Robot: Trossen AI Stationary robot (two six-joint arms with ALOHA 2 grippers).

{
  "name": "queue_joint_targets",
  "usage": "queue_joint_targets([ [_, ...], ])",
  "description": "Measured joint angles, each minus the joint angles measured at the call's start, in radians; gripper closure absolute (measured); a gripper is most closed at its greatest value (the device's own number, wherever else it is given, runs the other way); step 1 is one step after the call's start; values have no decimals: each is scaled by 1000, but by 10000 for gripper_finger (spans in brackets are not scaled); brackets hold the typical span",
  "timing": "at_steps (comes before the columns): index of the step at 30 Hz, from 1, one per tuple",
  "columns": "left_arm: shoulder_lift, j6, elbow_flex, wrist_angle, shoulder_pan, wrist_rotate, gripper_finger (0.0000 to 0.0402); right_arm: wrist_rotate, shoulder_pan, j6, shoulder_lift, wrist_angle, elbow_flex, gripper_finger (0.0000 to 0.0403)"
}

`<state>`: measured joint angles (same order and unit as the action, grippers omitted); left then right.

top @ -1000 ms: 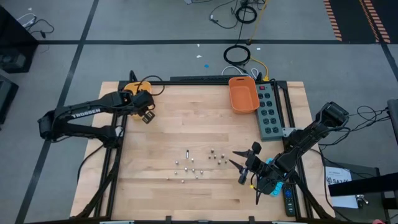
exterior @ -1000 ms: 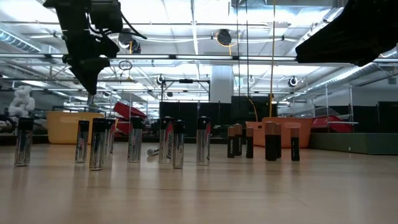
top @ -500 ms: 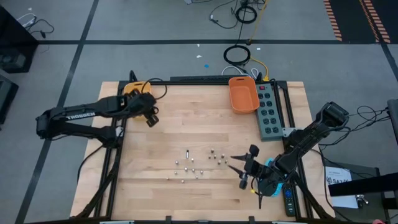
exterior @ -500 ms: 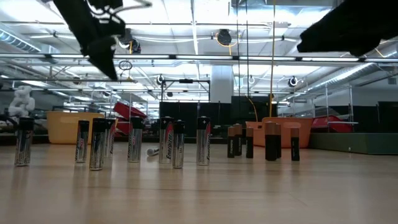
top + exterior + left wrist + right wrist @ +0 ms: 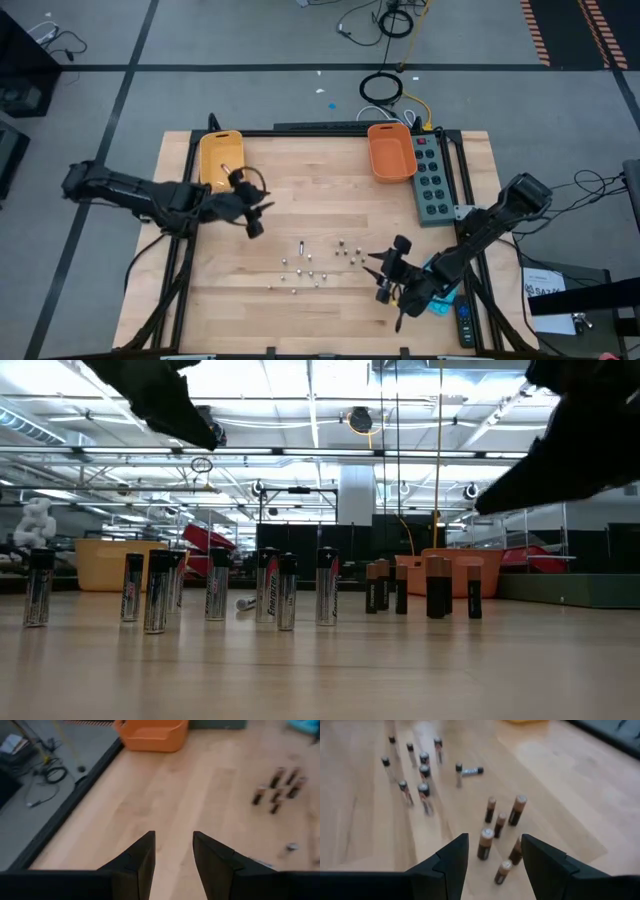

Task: Sort batteries
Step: Put the black battery into the orange bin

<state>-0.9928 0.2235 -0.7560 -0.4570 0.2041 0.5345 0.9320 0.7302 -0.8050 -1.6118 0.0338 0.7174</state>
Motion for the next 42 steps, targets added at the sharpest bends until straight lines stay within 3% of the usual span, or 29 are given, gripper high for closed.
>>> queue_joint_targets([
  [14, 0, 106, 52, 84, 171, 71, 260, 33, -17, -104, -166, -6, 0, 229],
  [24, 0, 139, 52, 84, 188, 77, 260, 32, -39, -118, -173, -15, 0, 229],
  [42, 0, 148, 52, 81, 218, 84, 260, 19, -43, -63, -183, -193, -50, 229],
])
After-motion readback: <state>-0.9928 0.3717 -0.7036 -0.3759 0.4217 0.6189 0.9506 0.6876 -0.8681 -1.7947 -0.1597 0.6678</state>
